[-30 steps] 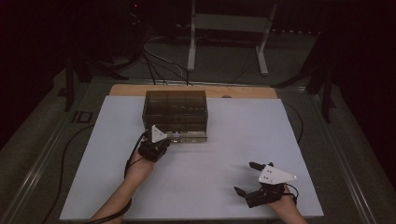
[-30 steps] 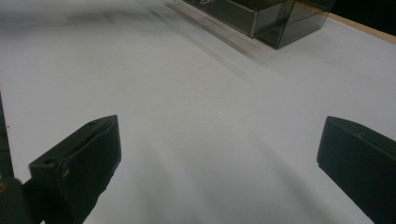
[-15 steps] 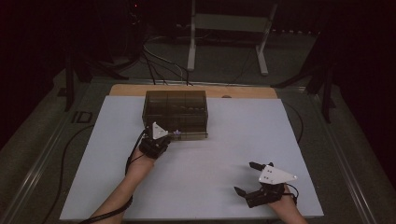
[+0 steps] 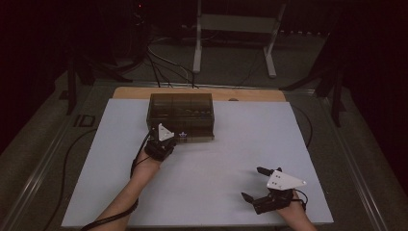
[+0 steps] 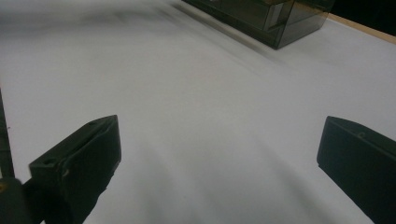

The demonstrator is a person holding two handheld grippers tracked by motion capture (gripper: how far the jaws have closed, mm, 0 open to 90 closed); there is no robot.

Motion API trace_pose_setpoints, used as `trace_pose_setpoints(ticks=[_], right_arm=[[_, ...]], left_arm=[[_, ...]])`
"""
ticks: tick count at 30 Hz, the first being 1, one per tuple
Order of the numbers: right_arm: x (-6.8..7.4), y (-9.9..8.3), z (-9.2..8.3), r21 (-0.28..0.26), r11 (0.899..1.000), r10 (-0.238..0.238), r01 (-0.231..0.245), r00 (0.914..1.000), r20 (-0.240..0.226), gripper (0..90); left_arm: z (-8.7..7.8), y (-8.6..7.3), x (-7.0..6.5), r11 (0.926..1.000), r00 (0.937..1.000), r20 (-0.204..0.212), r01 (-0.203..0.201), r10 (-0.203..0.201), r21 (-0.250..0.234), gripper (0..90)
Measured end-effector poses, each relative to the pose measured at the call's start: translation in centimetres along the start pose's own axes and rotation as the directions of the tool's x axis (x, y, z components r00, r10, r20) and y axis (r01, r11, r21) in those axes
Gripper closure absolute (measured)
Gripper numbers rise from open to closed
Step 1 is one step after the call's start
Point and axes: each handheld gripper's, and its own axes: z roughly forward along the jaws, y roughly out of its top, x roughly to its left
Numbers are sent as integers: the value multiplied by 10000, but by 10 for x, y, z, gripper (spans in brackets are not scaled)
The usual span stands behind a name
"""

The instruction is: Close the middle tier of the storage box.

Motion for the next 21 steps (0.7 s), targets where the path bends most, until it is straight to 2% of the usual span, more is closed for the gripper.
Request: trace_pose_setpoints(ticks=[21], right_arm=[[0,0,0,-7,10000,-7,7,10000,-9,3]], left_arm=[[6,7,6,10000,9998,-176,-38,39,29,900]])
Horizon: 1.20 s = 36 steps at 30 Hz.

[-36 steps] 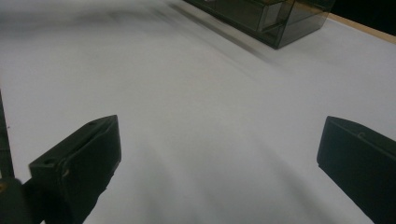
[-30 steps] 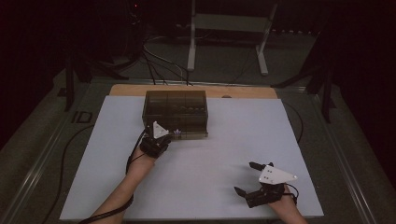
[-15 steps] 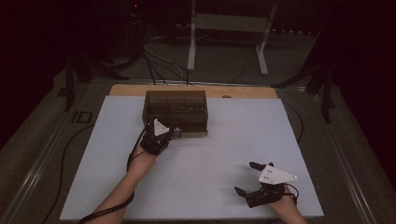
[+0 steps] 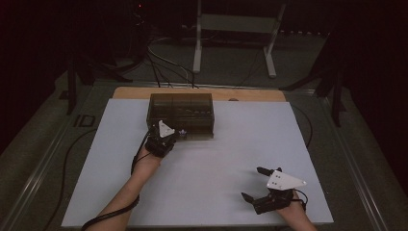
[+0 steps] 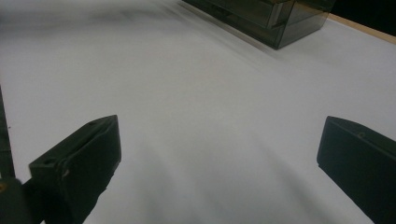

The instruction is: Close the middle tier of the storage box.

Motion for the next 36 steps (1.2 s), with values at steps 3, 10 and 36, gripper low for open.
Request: trace_pose_setpoints(ticks=[3,10,36], right_arm=[[0,0,0,4,10000,-3,3,10000,6,4],[0,0,0,10,10000,-2,2,10000,9,3],[0,0,0,28,10000,7,-7,10000,-11,3]], left_arm=[[1,1,1,10000,10000,-41,-24,24,8,900],[5,4,4,10000,9999,-105,-33,33,42,900],[15,10,13,9999,9984,-552,-113,119,114,900]])
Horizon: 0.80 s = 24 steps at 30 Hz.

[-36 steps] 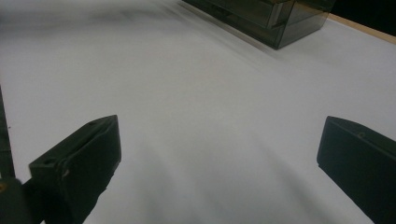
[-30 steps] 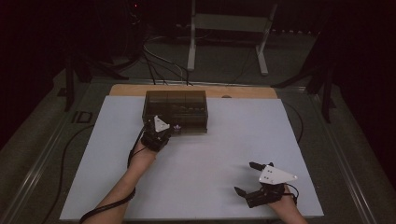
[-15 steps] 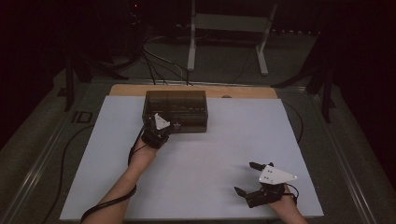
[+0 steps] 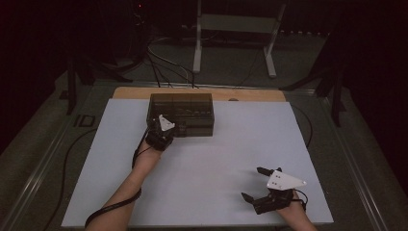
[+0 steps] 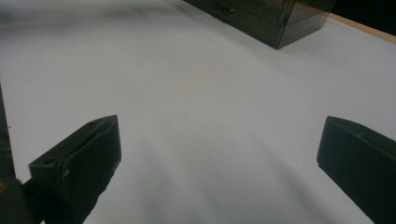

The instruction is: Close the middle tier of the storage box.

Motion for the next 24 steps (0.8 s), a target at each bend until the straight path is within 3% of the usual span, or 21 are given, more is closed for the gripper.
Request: trace_pose_setpoints(ticks=[24], right_arm=[[0,0,0,16,10000,-8,8,10000,-24,4]], left_arm=[[7,3,5,10000,9999,-117,-57,58,60,900]])
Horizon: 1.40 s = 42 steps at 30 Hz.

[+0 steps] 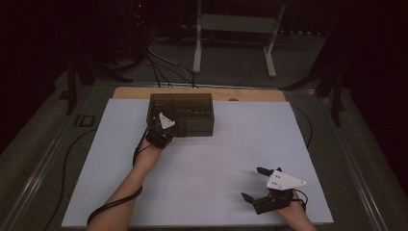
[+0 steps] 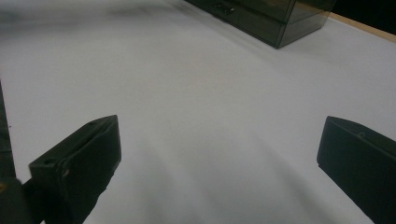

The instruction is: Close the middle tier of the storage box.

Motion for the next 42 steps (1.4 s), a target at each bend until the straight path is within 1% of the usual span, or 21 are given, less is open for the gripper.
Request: trace_pose_setpoints(ticks=[10,13,19,20,24,26,28,35,37,38,41,42], right_arm=[[0,0,0,14,10000,-1,1,10000,0,3],[0,0,0,5,10000,-5,5,10000,-8,4],[0,0,0,1,10000,6,-6,10000,-1,4],[0,0,0,19,10000,4,-4,10000,-4,4],[0,0,1,28,10000,1,-1,10000,-4,3],[0,0,0,26,10000,4,-4,10000,-2,4],[0,0,0,28,10000,11,-11,10000,8,4],[0,0,1,39,10000,-11,11,10000,10,3],[0,0,1,42,10000,-4,3,10000,13,3],[0,0,1,40,10000,-10,10,10000,13,4],[1,0,1,46,10000,-17,17,10000,6,3],[1,0,1,47,10000,-14,14,10000,3,4]], left_arm=[[0,0,1,10000,10000,70,-65,65,39,900],[0,1,1,10000,9999,113,31,-32,54,900],[-5,0,2,9999,9997,196,109,-109,10,900],[-7,0,3,10000,9999,139,37,-38,39,900],[-11,-1,6,9998,9997,117,196,-197,80,898],[-15,-2,9,9992,9991,177,394,-395,58,897],[-17,-2,9,9987,9984,243,499,-501,88,896],[-25,-4,10,9982,9976,399,563,-571,208,824],[-28,-4,9,9980,9973,418,594,-603,229,820],[-29,-4,9,9981,9977,368,553,-563,276,783],[-32,-5,8,9977,9973,401,605,-617,312,774],[-33,-5,7,9975,9975,358,602,-614,360,727]])
